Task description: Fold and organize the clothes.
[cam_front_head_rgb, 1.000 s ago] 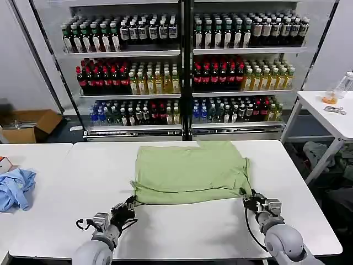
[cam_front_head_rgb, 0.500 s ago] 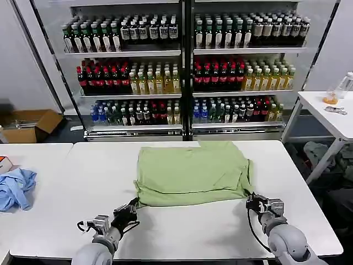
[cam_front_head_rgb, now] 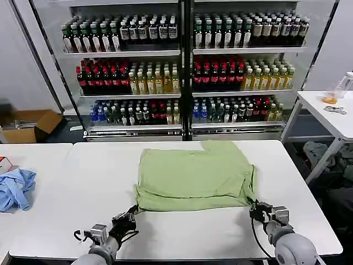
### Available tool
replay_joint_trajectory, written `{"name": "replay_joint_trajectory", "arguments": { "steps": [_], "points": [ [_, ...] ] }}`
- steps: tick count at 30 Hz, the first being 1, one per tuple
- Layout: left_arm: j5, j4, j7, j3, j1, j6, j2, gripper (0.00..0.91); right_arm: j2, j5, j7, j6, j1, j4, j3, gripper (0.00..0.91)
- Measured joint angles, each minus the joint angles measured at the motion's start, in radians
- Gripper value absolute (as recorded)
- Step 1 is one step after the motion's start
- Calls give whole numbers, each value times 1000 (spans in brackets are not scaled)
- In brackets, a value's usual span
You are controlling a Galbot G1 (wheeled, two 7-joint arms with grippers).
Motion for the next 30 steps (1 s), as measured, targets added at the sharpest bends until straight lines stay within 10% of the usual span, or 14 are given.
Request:
{"name": "replay_joint_trajectory", "arguments": {
  "steps": [21,22,23,24,25,26,30],
  "points": [
    [39,-196,2,-27,280,-16,25,30,-72,-28,-20,-42,-267,173,167,0],
    [42,-201,2,-27,293,-16,25,30,-72,-32,-20,-45,-271,176,171,161],
    [45,-206,2,-27,303,-16,26,50,-71,-35,-20,-47,-274,179,175,907],
    [49,-211,2,-28,312,-17,27,151,-69,-38,-21,-47,-277,183,179,907],
    [52,-216,3,-28,322,-18,26,595,-68,-41,-22,-47,-279,186,182,907],
    [56,-220,2,-28,329,-18,26,796,-67,-44,-22,-47,-282,190,185,907],
    [63,-239,-2,-34,343,-15,24,907,-66,-71,-18,-23,-289,211,199,907]
  ]
}}
